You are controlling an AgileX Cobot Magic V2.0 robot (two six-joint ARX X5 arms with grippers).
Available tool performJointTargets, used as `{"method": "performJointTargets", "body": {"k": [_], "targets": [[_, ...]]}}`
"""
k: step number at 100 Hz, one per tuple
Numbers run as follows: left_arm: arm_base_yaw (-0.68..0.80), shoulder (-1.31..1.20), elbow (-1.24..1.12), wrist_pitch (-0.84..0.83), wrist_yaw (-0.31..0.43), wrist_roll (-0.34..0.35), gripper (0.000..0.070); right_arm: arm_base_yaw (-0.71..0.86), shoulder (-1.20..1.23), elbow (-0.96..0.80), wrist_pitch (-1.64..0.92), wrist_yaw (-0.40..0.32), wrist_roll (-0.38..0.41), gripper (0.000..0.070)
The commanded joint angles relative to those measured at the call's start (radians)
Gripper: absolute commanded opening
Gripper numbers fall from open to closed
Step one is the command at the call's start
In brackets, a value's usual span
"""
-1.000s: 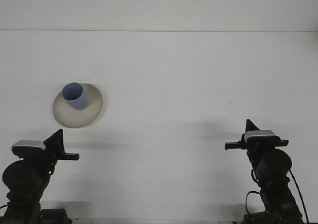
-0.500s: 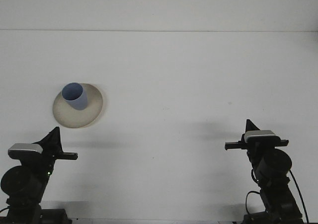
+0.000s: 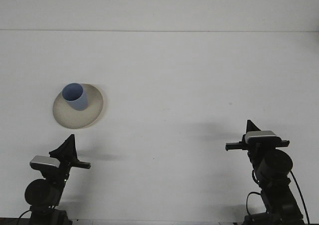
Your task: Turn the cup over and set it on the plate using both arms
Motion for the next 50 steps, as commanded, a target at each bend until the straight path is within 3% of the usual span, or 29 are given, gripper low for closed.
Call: {"method": "performJointTargets", "body": {"k": [1, 12, 50], "targets": [[0.001, -0.029, -0.021, 0.016, -0.006, 0.004, 0.0011, 0.002, 0.002, 0.002, 0.013, 0.000, -0.011, 0.0000], [0.005, -0.102, -0.038, -0.037, -0.006, 0.000, 0.0011, 0.002, 0.002, 0.002, 0.013, 0.000, -0.011, 0.0000], [0.030, -0.099, -0.038, 0.006, -0.008, -0.001, 0.0012, 0.002, 0.002, 0.003, 0.018, 0.000, -0.011, 0.0000]]}}
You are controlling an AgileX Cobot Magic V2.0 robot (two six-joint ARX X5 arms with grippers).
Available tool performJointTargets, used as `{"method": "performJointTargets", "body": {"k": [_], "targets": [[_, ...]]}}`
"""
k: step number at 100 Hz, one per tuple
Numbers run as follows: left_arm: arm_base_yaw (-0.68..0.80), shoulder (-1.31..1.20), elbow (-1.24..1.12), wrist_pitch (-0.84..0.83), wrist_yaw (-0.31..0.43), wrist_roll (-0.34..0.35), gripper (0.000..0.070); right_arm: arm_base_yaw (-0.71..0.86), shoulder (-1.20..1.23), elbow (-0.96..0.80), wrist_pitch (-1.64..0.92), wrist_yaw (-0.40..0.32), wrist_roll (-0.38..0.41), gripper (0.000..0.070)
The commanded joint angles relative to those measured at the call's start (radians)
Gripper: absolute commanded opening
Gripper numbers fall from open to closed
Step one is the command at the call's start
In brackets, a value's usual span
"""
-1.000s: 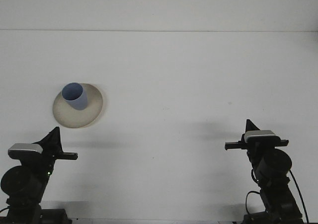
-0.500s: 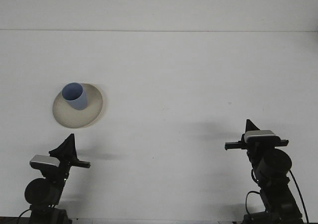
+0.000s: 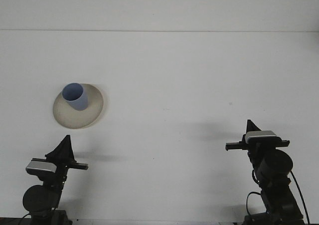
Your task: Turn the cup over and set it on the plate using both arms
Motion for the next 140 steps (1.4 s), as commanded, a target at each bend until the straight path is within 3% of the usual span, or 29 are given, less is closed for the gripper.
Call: {"method": "performJointTargets", "body": {"k": [1, 75, 140], "targets": [[0.002, -0.002, -0.020, 0.010, -0.005, 0.000, 0.0012, 0.002, 0.003, 0.003, 0.014, 0.001, -0.011, 0.0000], [0.002, -0.002, -0.019, 0.011, -0.005, -0.013, 0.0012, 0.001, -0.004, -0.001, 0.008, 0.003, -0.011, 0.0000], [0.002, -0.002, -0.019, 0.011, -0.005, -0.013, 0.0012, -0.150, -0.536, -0.288, 0.136, 0.000, -0.010, 0.0000]]}}
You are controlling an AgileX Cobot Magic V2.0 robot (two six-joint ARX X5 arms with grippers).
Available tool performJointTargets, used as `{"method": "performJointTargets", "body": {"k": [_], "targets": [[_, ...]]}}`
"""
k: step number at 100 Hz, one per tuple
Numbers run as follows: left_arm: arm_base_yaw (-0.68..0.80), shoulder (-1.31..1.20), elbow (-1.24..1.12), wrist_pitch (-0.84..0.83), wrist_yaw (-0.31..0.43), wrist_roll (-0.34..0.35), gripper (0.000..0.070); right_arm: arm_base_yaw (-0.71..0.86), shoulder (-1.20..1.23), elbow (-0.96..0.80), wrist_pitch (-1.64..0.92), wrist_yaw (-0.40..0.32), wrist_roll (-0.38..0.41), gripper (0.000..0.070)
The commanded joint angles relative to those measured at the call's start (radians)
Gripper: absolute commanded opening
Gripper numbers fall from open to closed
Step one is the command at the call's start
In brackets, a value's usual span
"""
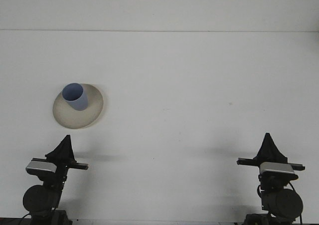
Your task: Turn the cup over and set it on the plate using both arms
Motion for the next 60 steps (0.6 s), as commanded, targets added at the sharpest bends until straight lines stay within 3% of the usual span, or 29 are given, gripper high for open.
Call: {"method": "performJointTargets", "body": {"k": [1, 60], "targets": [[0.002, -0.002, -0.019, 0.010, -0.005, -0.009, 0.0012, -0.017, -0.039, -0.021, 0.011, 0.000, -0.010, 0.0000], [0.002, -0.002, -0.019, 0.010, -0.005, -0.009, 0.0012, -0.056, -0.081, -0.175, 0.051, 0.001, -0.011, 0.0000]]}}
